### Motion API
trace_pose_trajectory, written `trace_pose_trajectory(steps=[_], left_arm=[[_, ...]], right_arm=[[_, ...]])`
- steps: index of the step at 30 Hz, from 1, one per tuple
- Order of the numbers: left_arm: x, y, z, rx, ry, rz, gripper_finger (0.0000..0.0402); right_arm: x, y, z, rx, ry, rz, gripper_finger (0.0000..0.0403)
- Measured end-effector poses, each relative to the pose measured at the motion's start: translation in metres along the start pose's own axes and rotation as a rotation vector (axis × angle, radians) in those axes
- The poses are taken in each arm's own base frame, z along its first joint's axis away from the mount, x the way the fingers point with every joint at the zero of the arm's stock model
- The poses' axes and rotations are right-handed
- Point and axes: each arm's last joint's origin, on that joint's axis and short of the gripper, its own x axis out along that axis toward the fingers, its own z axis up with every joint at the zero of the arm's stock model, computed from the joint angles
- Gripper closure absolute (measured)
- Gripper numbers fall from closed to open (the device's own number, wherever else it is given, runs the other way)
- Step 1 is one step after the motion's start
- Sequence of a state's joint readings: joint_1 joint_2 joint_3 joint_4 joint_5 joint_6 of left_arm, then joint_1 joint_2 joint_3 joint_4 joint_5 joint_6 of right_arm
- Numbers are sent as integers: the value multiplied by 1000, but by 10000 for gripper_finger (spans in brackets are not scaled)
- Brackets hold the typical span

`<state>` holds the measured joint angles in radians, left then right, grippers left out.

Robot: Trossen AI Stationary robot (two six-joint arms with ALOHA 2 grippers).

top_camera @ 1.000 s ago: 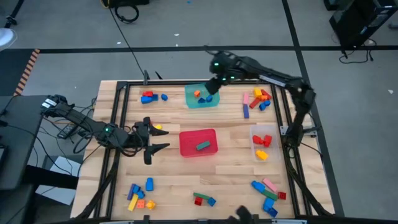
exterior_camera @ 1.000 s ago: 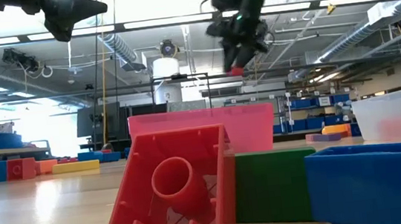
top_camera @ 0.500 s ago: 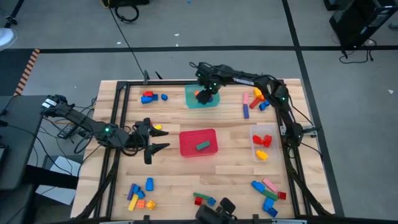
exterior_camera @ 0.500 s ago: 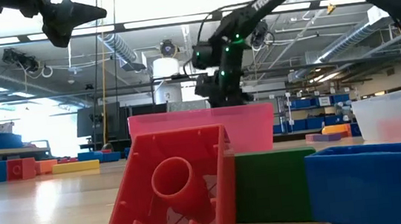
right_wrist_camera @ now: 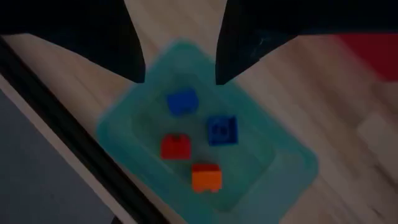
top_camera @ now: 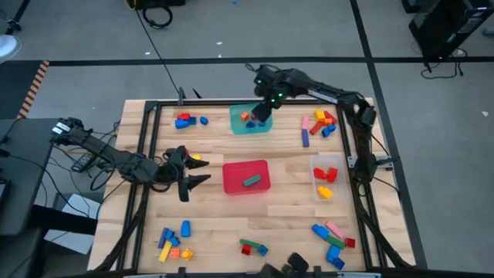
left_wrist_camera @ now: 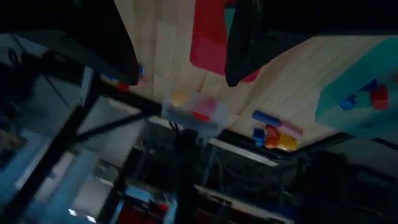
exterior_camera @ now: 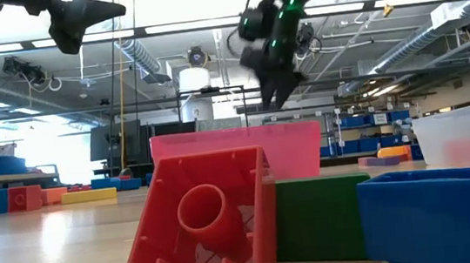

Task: Sort blocks by size
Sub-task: Put the yellow block into the red bin

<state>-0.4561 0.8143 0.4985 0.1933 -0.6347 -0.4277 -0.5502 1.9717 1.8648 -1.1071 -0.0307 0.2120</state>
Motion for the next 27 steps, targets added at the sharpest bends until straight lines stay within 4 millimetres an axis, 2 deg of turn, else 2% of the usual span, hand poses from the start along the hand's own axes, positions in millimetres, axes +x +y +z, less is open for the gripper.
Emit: trace_pose_trajectory(steps=[7, 11, 16, 18, 23, 27], left_arm=[[3, 5, 3, -10, -33, 53, 154], [6, 8, 11, -39, -90, 74, 154], [8, 12, 19, -71, -113, 27, 154], [10, 14, 25, -70, -99, 17, 154], [12, 18, 54, -23, -39, 62, 154], [11, 23, 79, 72, 68, 128, 154]], right_arm=[[-70, 33, -37, 34, -70, -19, 204], [-93, 51, -73, 97, -111, -27, 211], [-100, 71, -129, 238, -133, -39, 214], [-97, 78, -152, 300, -126, -23, 213], [-84, 96, -206, 446, -129, 37, 215], [-72, 113, -240, 521, -133, 88, 215]])
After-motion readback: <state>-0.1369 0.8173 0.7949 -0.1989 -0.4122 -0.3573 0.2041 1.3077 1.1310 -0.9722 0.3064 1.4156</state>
